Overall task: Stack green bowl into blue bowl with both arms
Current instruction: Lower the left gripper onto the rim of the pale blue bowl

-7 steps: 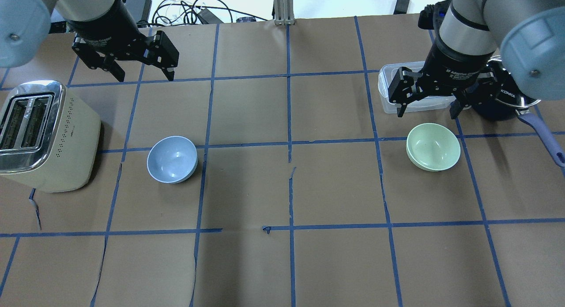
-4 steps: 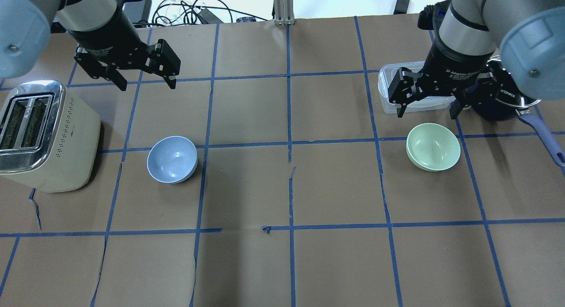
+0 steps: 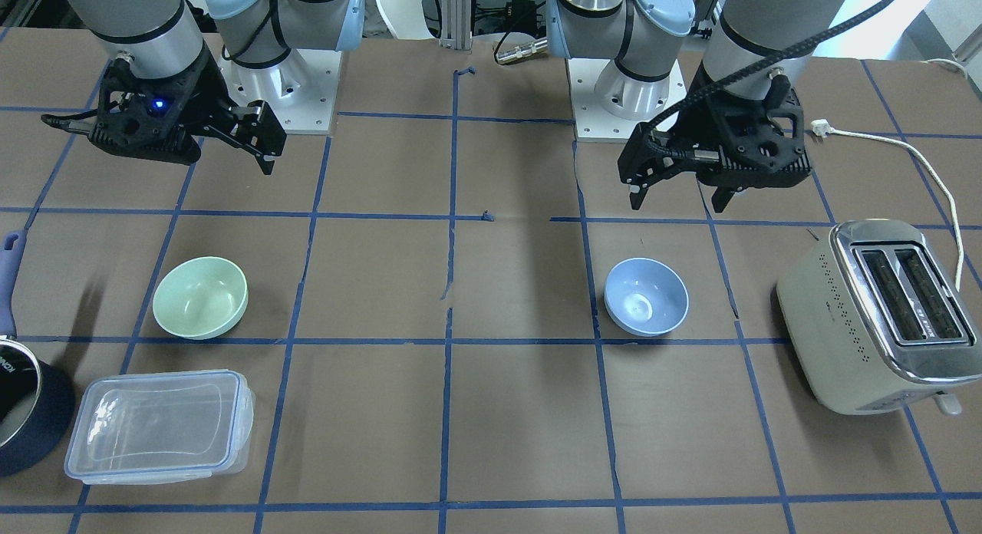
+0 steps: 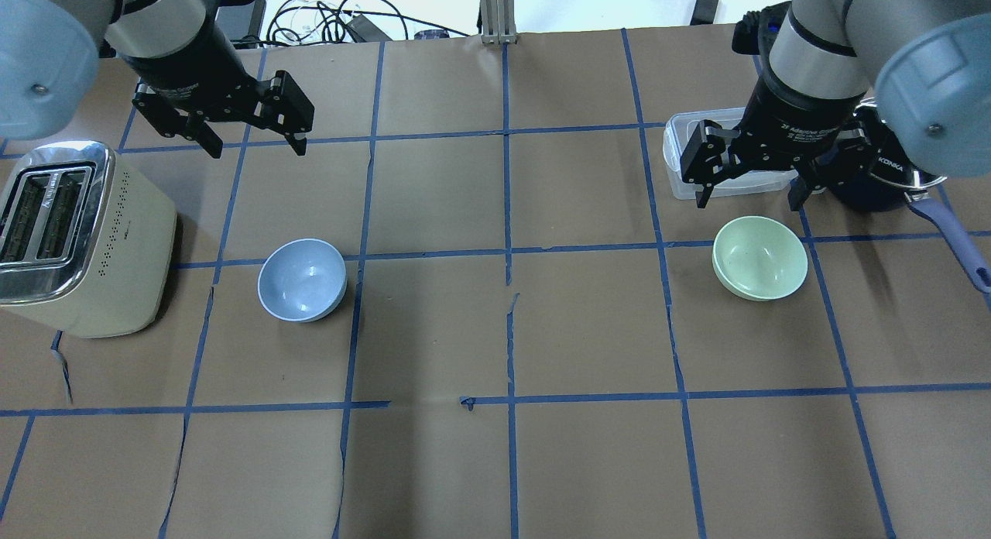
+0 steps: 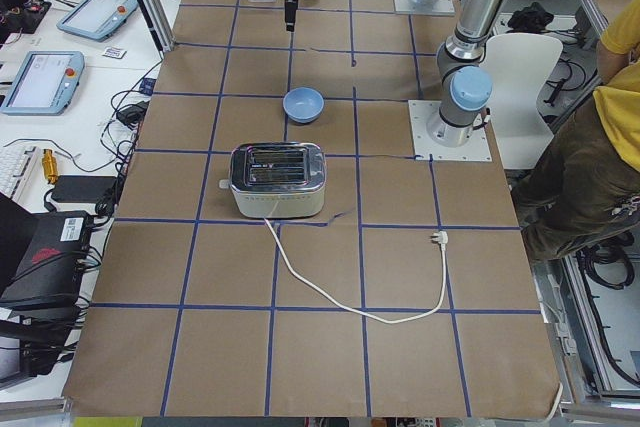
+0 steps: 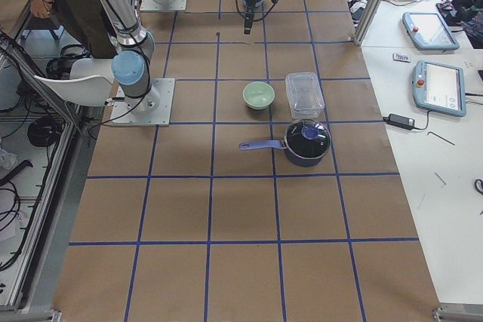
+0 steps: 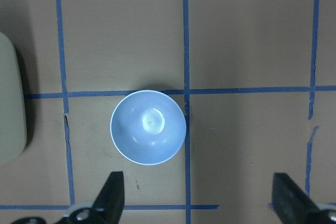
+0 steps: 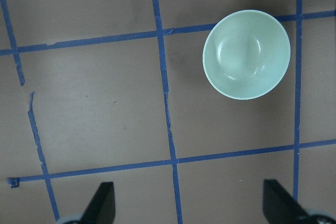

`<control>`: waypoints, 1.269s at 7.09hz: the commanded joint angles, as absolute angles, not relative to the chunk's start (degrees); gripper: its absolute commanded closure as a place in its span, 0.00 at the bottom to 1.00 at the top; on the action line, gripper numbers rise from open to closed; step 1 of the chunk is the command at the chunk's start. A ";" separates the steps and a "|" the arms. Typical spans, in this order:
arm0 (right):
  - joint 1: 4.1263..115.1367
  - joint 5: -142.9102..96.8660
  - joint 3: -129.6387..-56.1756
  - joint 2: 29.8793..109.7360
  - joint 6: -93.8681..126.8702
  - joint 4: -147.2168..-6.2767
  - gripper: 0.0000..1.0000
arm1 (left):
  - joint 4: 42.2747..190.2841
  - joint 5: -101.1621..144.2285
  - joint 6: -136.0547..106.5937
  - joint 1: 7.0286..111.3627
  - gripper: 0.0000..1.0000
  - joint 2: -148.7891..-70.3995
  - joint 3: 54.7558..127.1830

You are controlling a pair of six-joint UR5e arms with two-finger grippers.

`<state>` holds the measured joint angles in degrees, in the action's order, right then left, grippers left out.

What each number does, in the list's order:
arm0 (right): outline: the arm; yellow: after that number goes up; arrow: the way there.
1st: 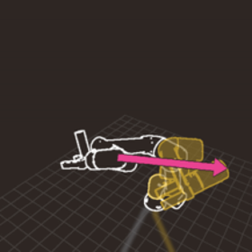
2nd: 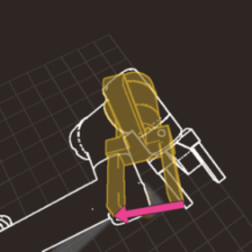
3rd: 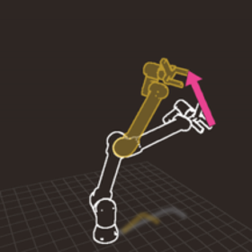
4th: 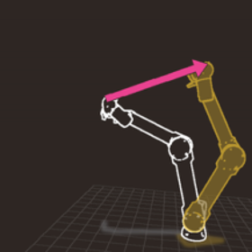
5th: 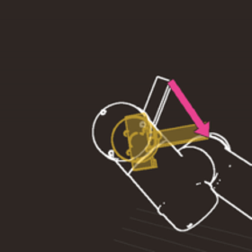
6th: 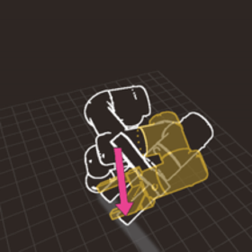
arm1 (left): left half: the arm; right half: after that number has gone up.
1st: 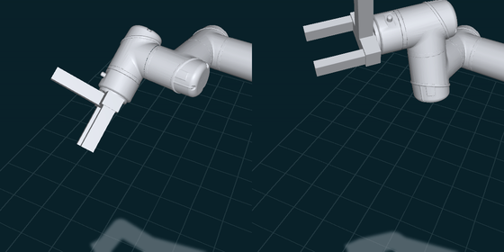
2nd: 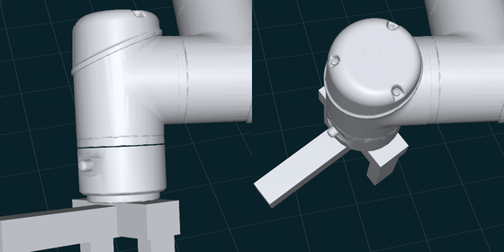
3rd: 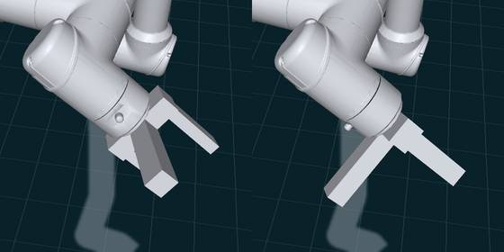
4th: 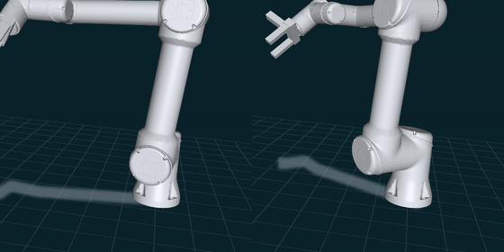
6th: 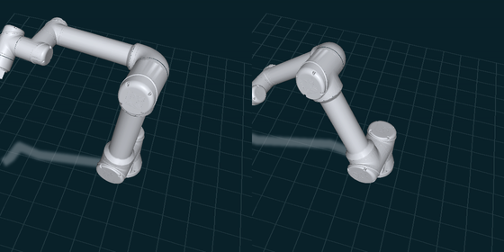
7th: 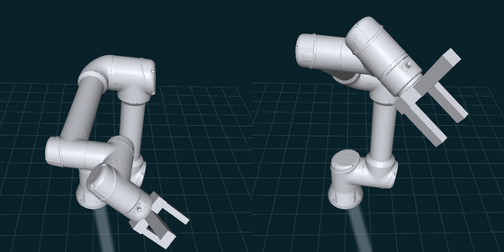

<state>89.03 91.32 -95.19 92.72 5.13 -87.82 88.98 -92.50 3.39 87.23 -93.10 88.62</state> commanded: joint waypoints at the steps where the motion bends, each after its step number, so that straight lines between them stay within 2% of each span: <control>1: 88.95 91.49 -95.36 92.55 5.36 -87.89 0.00 | 82.67 -92.37 11.82 78.44 0.00 -93.69 98.55; 3: 88.07 92.02 -96.06 91.33 5.10 -89.11 0.00 | 68.37 -92.29 12.74 76.64 0.00 -95.70 109.90; 5: 87.54 92.37 -99.03 85.54 5.11 -101.72 0.00 | 54.64 -92.46 13.09 76.47 0.00 -98.51 120.10; 6: 87.19 92.29 -101.84 83.78 3.36 -105.34 0.00 | 53.10 -92.55 13.10 76.03 0.01 -99.48 120.67; 7: 85.36 92.46 -103.95 82.45 -2.58 -112.08 0.00 | 52.83 -92.46 13.10 76.03 0.24 -100.88 120.59; 8: 82.91 92.20 -107.37 82.35 -6.81 -113.89 0.00 | 51.08 -92.37 12.92 76.03 0.42 -102.55 120.50; 9: 80.79 92.11 -111.49 81.92 -9.38 -120.69 0.00 | 48.72 -92.20 13.27 76.03 0.55 -103.53 120.50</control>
<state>83.35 92.24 -107.00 82.50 -5.50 -114.13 51.20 -92.37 13.05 76.05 -102.10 120.46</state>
